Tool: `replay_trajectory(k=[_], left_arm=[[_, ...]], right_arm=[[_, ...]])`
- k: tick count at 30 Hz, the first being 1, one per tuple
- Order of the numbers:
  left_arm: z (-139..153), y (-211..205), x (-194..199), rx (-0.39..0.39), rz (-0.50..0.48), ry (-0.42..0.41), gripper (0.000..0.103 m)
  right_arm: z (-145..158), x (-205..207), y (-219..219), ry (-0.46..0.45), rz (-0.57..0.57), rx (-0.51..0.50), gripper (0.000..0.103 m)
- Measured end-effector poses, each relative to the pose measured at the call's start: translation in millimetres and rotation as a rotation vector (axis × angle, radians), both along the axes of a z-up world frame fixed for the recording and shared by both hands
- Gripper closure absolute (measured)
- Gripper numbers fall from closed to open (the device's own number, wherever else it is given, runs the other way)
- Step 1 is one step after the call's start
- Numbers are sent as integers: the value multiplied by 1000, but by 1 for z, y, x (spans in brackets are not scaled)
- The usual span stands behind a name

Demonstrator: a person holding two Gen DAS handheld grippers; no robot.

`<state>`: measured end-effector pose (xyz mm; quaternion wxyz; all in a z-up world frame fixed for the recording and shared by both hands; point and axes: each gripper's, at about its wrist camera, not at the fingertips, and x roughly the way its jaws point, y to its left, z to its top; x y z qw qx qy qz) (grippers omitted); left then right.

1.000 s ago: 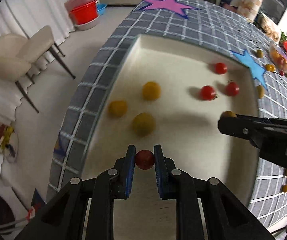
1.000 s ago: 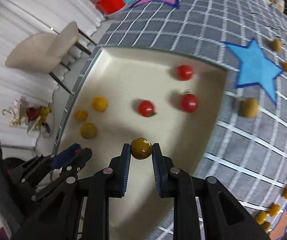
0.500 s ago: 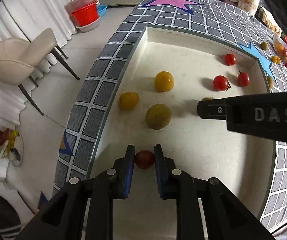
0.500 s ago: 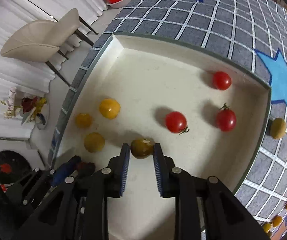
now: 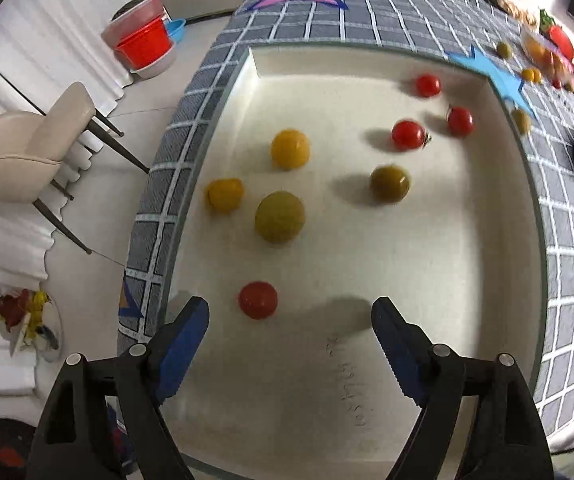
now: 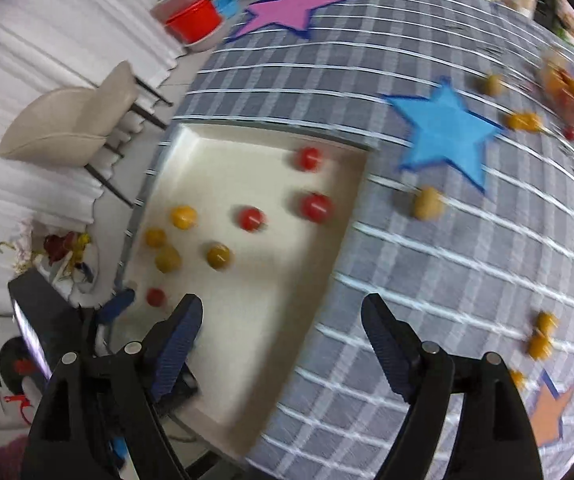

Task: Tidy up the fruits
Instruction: 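Grasp a pale yellow tomato with the right tool while the left grasps a yellow tomato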

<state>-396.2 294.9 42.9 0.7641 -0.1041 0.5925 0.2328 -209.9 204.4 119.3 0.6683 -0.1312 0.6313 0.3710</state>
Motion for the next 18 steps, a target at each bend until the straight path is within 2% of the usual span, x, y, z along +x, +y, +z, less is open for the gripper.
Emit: replay_trajectory(k=[8,11,13,18], left_arm=[[1,18,-1,3,-29,2,18],[5,19,2,9,-49,53,18],[17,15,1,22,-65,57,19],[64,-19,1,-23,-165,10,18]], right_arm=[[15,9,-94,-19,-129,-107,19],[22,13,-123,-33,-168,-145,19],[27,13,-141,-55,-177,-180,19],[30,15,-184,-54,-248,-245,19]])
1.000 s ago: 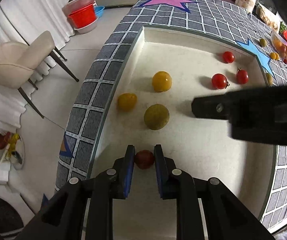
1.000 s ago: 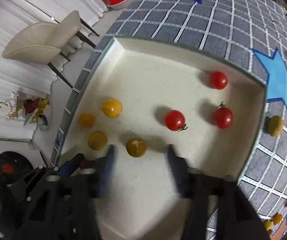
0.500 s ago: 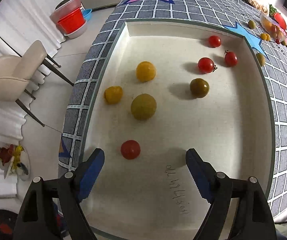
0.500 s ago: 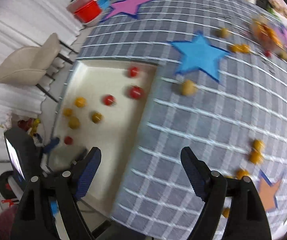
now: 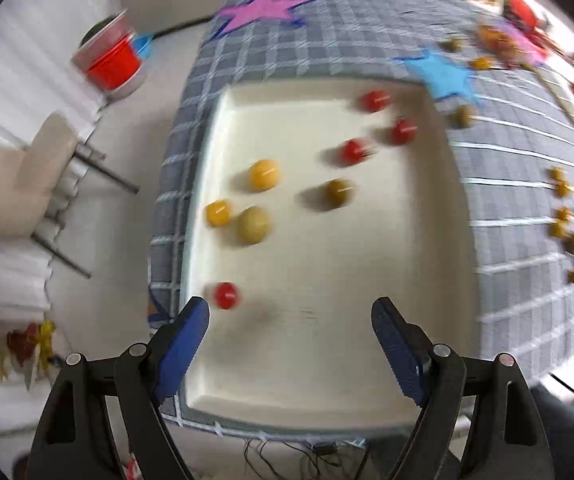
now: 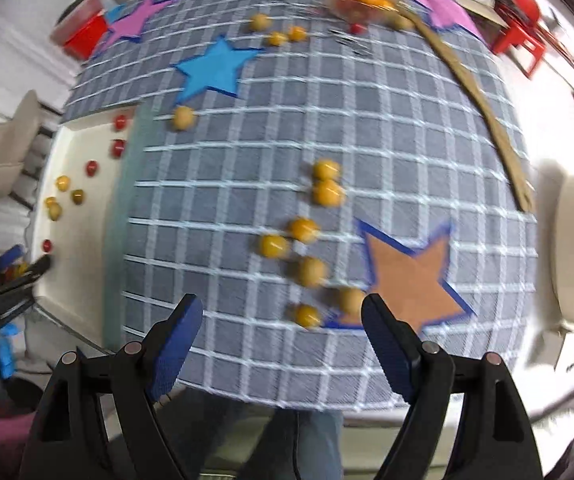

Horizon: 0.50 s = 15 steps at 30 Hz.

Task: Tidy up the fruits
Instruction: 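Grasp a pale yellow tomato with the right tool while the left grasps a yellow tomato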

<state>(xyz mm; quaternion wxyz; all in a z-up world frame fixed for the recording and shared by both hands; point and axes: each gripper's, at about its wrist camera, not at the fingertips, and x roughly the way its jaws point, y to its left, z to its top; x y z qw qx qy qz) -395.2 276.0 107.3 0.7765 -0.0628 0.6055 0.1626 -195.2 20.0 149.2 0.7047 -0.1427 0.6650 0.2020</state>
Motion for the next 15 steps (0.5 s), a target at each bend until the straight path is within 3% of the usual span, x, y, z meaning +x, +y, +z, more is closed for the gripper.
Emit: replay_trajectory(k=[7,15], left_arm=[[41,-63,26,-36,-203,-60,18],[39,-104,49,-56,-338,-37,18]], right_arm=[[-7,-9,-59,20,-172,-32,19],[-10,-22,-79,37,-200,-29,19]])
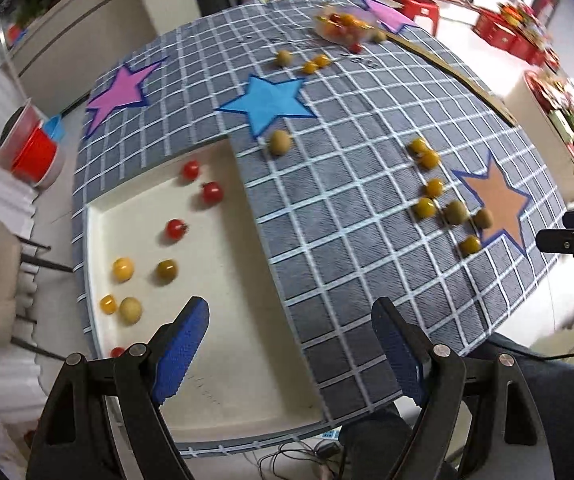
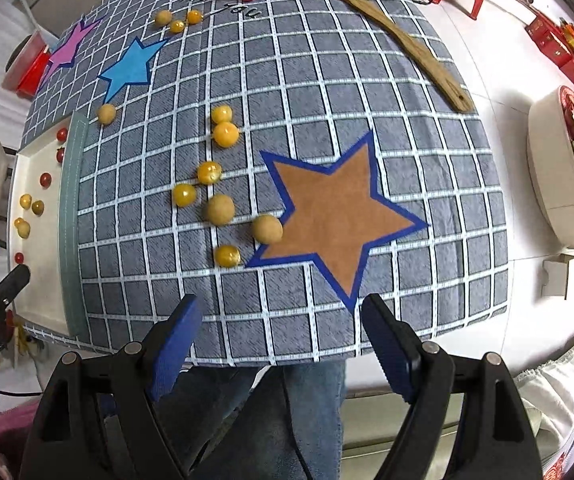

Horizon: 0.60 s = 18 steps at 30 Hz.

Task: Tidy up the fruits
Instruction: 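Grasp a pale yellow tomato with the right tool while the left grasps a yellow tomato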

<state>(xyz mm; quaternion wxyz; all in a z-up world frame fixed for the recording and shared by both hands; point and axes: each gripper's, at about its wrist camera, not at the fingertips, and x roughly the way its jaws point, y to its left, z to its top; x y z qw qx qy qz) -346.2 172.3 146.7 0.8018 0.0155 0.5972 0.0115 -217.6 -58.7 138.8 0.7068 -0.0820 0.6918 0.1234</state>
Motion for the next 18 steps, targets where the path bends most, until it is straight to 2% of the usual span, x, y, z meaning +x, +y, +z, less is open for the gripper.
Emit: replay_trajectory(k=[6,12,18], left_arm=[[-11,-25,11,16,-14,35,18],[-41,-56,36,18,-22,85,18],[-65,-69,60,-9,9,90,18]], right_arm=[[-17,1,-8,46,30,-14,19],[-35,10,-6,78,73,17,19],[-47,28,-4,65,53,55,19]])
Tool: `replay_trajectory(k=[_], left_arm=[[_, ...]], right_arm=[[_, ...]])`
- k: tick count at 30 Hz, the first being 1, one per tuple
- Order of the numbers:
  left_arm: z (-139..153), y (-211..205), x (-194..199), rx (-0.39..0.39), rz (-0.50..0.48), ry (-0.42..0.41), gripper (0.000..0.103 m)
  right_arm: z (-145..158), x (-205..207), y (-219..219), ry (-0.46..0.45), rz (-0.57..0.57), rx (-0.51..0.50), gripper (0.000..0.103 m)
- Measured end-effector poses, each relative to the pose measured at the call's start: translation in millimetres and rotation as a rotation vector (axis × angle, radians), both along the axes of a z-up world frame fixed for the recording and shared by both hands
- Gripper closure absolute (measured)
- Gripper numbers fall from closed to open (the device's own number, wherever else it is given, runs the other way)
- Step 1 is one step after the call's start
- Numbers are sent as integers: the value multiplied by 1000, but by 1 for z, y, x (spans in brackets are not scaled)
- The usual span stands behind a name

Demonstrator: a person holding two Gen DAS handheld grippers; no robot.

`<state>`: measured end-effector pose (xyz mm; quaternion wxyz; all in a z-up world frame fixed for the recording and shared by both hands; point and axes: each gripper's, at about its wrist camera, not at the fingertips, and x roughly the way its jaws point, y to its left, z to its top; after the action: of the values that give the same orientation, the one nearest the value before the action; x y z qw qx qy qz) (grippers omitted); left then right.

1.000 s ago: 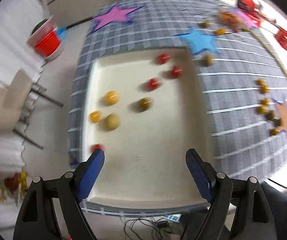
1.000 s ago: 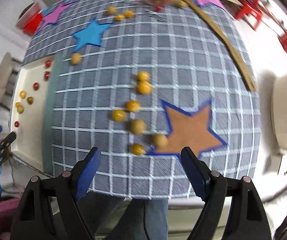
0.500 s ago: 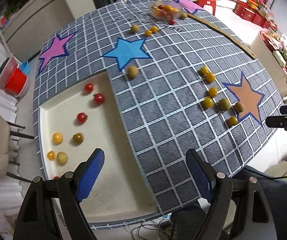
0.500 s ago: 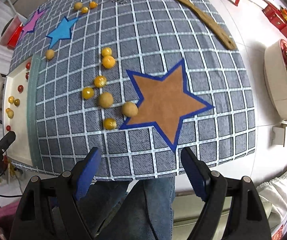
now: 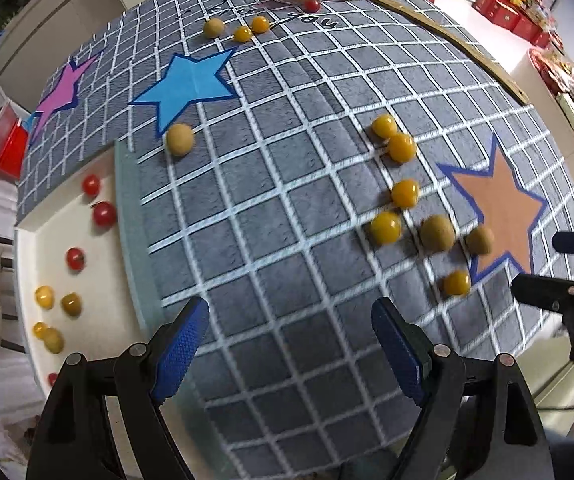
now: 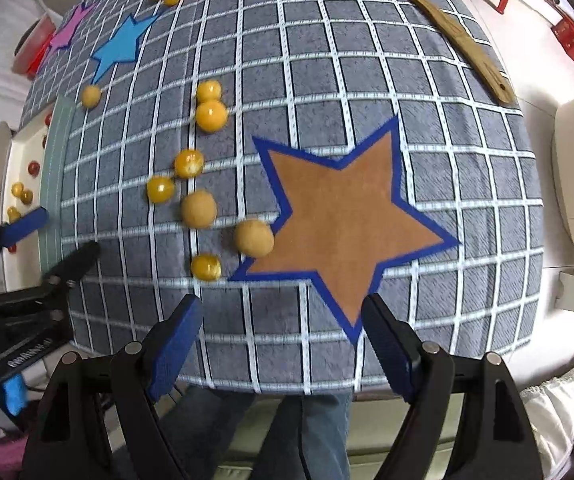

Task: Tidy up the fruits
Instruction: 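Grasp a pale yellow tomato with the right tool while the left grasps a yellow tomato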

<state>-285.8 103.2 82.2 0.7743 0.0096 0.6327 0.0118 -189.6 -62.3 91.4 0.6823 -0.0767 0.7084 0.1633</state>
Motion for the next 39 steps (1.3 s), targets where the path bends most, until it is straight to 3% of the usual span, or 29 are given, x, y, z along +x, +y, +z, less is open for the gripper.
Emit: replay_trajectory(k=[7,14,21,23,27,29,31,34,35,37,39], left_arm=[[-13,-6,19,-2,1,-16,19],[-18,-23,26,-8,-59,-23,19],[-25,-41,34,1,-109,-18,19],[-26,-46,34,2,-123,-11,27],[-30,-49,36,-1,-129,-2,28],[-33,-50,38,-16,-133,13,42],[-35,-54,43,-17,-136,10,43],[-36,-61,47,-37,-143,12,58],[-36,-62,49,-41,-145,10,68],[-36,-65,56,-62,-138,16,79],[-35,-63,62,-100,-112,27,81]], right_arm=[[-10,25,4,-3,-22,57,38],[-27,28,10,17,-38,75,40],[-38,28,14,28,-40,84,50],[-39,25,18,26,-31,90,54],[-40,23,29,15,-3,82,74],[-41,23,33,23,-3,92,75],[-42,23,33,27,-6,102,76],[-43,26,33,31,-21,119,76],[-43,26,31,34,-27,123,76],[-41,29,20,44,-43,135,76],[-39,29,13,48,-55,147,76]])
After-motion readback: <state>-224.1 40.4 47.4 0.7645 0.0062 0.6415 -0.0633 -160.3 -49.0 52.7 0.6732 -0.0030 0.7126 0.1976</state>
